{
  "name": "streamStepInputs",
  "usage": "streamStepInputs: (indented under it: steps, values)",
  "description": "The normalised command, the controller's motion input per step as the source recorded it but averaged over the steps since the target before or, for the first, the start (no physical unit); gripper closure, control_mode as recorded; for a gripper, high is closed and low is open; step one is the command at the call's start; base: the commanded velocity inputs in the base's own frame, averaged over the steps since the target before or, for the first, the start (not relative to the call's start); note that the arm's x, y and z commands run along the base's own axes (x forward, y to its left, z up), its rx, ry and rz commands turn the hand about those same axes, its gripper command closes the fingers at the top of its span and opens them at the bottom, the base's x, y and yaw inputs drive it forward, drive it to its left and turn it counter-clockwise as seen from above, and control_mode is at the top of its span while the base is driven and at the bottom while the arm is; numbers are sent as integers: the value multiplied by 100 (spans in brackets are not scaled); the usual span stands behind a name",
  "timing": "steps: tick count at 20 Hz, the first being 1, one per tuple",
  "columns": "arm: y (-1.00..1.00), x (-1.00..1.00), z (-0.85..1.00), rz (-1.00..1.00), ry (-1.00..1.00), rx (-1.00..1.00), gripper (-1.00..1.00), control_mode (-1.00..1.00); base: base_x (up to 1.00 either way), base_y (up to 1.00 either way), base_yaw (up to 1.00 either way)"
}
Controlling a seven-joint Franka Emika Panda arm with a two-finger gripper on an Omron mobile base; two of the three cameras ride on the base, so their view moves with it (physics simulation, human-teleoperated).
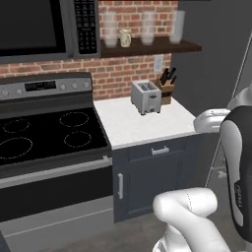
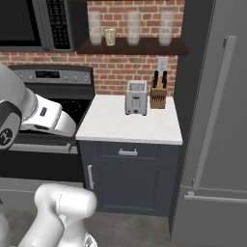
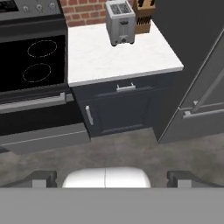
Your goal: Gather all objects into one cabinet and sort the glasses and bowls to opposite sides.
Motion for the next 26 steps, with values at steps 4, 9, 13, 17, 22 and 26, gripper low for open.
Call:
streamStepInputs:
  steps: [4,9,13,17,22,26]
  values:
    - [0,0,0,0,0,0,-100,100,33,0,19]
    - [0,0,0,0,0,0,-100,100,38,-8,18]
    - [0,0,0,0,0,0,-100,100,42,-25,15]
    - [0,0,0,0,0,0,-100,100,54,-25,12]
    - [0,0,0,0,0,0,-100,100,58,-24,2]
    - [0,0,0,0,0,0,-100,100,47,-39,-1]
